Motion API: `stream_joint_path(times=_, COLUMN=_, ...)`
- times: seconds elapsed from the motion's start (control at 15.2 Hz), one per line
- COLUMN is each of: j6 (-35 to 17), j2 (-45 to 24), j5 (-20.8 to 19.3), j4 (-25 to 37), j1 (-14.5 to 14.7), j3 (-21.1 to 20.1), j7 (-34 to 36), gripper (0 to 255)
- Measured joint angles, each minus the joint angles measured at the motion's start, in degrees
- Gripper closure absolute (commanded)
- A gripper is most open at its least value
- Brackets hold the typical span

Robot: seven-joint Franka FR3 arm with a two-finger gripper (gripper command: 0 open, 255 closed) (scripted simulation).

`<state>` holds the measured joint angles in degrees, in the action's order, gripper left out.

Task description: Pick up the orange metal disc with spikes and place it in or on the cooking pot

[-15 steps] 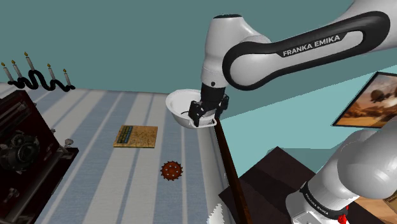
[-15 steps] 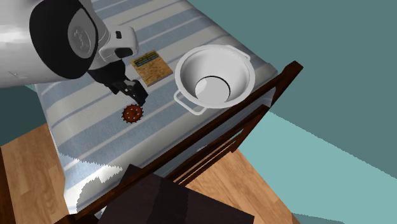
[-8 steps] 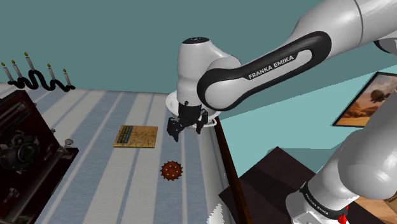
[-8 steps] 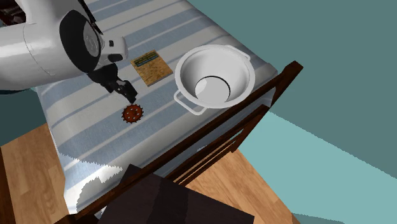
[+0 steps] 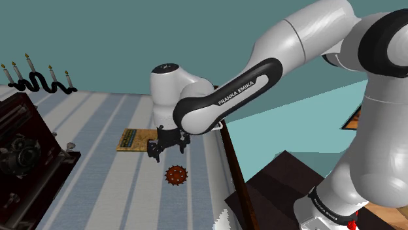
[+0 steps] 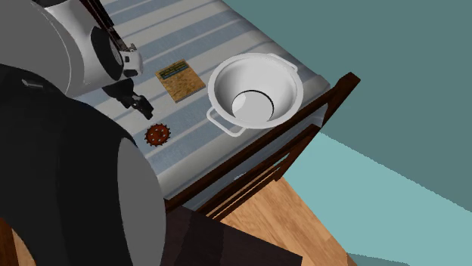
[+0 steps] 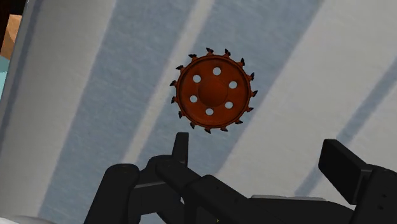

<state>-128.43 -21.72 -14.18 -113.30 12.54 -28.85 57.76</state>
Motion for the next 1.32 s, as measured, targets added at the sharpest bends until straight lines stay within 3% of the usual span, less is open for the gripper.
stream_joint_path(times=0.33, j6=-0.42, j2=-7.66, j5=-3.25, j4=6.00, j1=3.57, j3=1.65, j7=3.49, gripper=0)
stream_joint_path(times=1.12, j6=-3.80, j2=-11.11, j5=-5.24, j4=5.82, j1=4.58, j3=3.05, j7=4.74, gripper=0)
stream_joint_path(times=1.19, j6=-3.80, j2=-11.11, j5=-5.24, j4=5.82, j1=4.58, j3=3.05, j7=4.74, gripper=255)
stream_joint_path(times=1.32, j6=-3.80, j2=-11.11, j5=-5.24, j4=5.82, j1=4.58, j3=3.05, j7=4.74, gripper=255)
